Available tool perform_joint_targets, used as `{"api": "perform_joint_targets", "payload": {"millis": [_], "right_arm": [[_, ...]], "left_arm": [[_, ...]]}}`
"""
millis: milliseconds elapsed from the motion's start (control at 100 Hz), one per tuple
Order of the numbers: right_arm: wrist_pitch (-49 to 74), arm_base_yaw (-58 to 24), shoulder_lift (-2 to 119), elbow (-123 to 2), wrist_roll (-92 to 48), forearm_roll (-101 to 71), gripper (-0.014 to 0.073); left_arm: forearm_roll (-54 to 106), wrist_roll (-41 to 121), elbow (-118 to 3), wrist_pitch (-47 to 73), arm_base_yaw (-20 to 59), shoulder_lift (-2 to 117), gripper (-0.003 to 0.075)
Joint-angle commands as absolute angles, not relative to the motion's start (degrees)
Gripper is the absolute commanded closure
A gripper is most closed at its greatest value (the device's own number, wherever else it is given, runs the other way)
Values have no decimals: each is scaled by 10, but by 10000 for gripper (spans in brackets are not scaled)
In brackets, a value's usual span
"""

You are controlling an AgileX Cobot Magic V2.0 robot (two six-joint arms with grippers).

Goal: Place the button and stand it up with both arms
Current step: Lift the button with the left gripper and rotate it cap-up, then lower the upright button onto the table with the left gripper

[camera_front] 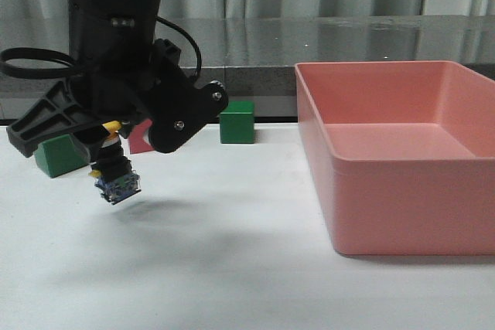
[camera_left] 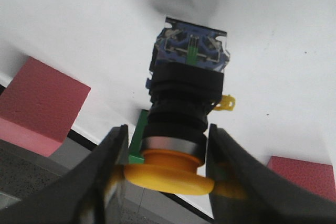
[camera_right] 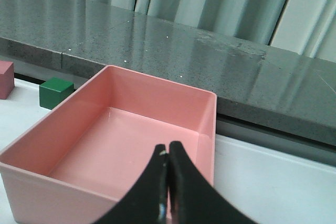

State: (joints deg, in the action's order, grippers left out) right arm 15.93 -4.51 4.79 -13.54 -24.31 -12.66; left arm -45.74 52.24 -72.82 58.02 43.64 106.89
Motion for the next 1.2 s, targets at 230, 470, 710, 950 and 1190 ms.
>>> {"api": "perform_joint_targets", "payload": {"millis": [230, 470, 710, 950, 1190], "right_arm": [[120, -42, 55, -150, -243, -130, 707], [120, -42, 55, -150, -243, -130, 707], [120, -42, 55, -150, -243, -130, 707], [120, -42, 55, -150, -243, -130, 707], [120, -42, 55, -150, -243, -130, 707]], "left_arm": [[-460, 516, -745, 593, 443, 1061, 739], [-446, 516, -745, 594, 443, 1072, 739], [-439, 514, -745, 594, 443, 1072, 657], [-423, 514, -746, 593, 443, 1072, 192], [-423, 500, -746, 595, 443, 1055, 116]]}}
